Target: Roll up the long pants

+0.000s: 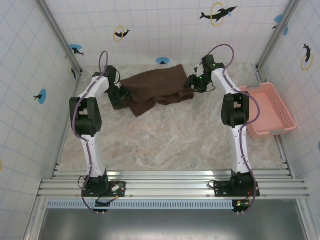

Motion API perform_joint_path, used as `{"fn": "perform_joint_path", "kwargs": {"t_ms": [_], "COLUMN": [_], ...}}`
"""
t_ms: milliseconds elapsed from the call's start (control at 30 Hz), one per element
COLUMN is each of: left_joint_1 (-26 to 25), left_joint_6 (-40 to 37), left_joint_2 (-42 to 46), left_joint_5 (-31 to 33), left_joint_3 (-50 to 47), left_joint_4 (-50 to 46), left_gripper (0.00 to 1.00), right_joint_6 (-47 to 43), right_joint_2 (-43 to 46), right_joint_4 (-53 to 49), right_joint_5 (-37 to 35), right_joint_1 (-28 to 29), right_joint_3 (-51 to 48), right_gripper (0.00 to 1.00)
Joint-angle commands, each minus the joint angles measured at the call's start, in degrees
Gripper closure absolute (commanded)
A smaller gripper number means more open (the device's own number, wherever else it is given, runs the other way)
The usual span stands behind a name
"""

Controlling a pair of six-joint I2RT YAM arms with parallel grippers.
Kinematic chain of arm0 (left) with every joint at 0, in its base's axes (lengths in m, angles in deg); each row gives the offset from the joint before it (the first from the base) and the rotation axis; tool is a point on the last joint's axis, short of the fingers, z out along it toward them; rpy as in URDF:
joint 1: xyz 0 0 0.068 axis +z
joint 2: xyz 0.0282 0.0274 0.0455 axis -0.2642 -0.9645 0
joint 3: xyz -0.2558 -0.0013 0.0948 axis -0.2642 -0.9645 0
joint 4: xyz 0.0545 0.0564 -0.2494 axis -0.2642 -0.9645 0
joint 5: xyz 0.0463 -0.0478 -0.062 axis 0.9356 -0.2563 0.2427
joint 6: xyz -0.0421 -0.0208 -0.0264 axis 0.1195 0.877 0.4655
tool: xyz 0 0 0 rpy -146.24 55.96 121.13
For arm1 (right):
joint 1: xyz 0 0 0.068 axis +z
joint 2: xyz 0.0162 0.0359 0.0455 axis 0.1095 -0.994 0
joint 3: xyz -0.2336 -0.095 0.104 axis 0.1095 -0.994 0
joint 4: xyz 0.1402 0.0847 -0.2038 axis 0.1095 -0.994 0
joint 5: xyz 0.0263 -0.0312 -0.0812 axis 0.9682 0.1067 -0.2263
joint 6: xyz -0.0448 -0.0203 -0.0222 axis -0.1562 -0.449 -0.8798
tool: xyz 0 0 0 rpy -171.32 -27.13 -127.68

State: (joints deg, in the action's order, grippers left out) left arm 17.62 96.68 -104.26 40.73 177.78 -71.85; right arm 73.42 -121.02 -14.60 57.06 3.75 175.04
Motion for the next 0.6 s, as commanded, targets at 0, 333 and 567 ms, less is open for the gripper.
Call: {"fn": "perform_joint_path", "kwargs": {"t_ms": [0,333,567], "left_joint_1": [-0.4,-9.3,-11.1], "left_joint_6": [-6.6,-2.8,-2.2], "left_joint_2": [3.2,5.0,0.5], "left_joint_5": [5.4,0.7,3.3], "left_joint_3": [3.1,-10.4,-11.5], "left_joint_4": [-6.4,0.6,1.4], "left_gripper": [0.24,0.32,0.44], "right_joint_6": [-0.2,-0.3,-0.7], "right_joint_2": [-0.8,-1.1,-1.2], "right_joint_4": [-1.4,-1.2,-1.1], "right_joint_5": [0.0,0.1,0.6], "right_joint_1": [0.6,0.5,0.2], "right_joint_3": [1.9,2.1,2.0], "right_gripper": [0.36,0.36,0.37]}}
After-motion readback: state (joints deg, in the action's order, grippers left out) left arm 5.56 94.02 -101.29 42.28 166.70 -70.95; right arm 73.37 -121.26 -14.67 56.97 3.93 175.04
